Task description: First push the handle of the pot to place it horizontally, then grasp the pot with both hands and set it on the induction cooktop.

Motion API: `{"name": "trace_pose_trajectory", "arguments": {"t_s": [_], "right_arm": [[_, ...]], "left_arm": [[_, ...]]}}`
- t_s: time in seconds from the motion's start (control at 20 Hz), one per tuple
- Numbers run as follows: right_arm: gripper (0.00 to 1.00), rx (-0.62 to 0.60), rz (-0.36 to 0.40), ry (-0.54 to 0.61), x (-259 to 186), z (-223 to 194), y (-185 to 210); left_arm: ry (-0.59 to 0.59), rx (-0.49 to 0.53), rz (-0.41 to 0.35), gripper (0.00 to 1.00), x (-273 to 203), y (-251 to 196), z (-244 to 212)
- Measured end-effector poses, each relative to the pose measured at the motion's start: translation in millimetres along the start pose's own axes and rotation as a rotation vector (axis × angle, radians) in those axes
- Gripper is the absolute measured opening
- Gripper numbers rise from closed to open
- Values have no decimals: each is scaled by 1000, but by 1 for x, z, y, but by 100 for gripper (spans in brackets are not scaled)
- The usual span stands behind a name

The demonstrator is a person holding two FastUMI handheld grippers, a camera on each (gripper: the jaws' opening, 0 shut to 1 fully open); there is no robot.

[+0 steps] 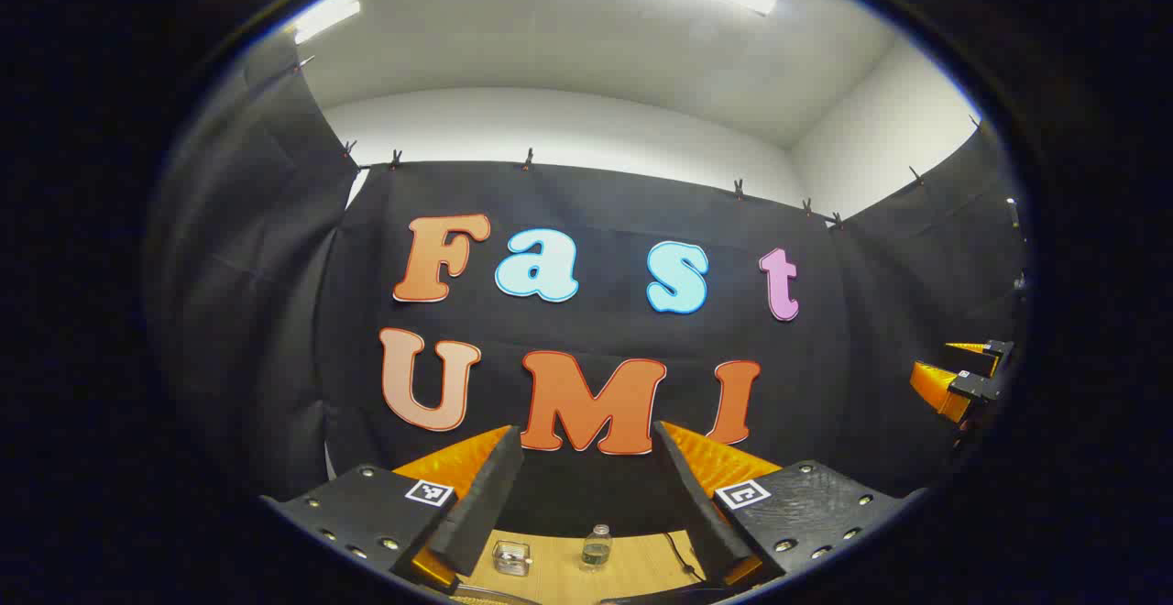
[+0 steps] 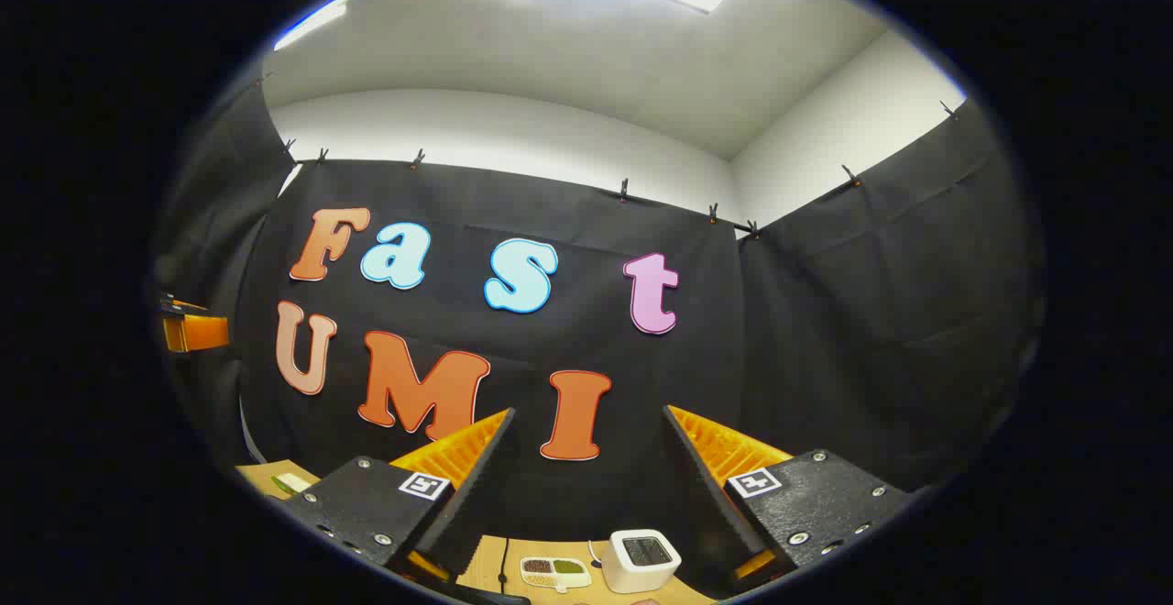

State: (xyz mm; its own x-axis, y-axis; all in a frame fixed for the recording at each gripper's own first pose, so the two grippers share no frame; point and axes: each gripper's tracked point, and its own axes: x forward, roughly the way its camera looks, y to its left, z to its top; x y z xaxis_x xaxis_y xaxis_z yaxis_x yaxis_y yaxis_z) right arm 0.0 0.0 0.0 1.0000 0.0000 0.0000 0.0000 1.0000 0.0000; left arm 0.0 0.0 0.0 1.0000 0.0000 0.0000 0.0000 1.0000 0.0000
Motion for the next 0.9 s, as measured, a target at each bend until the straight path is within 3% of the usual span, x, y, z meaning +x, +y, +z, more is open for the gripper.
{"name": "trace_pose_trajectory", "arguments": {"t_s": [0.35,0.6,0.9], "right_arm": [[95,35,77,3,4,9,6],[97,35,92,6,4,11,24],[95,26,102,-21,-6,10,52]], "left_arm": [[33,-15,-10,87,-3,-5,-1],[23,-9,-30,88,-2,-10,2],[8,5,20,87,1,4,-1]]}}
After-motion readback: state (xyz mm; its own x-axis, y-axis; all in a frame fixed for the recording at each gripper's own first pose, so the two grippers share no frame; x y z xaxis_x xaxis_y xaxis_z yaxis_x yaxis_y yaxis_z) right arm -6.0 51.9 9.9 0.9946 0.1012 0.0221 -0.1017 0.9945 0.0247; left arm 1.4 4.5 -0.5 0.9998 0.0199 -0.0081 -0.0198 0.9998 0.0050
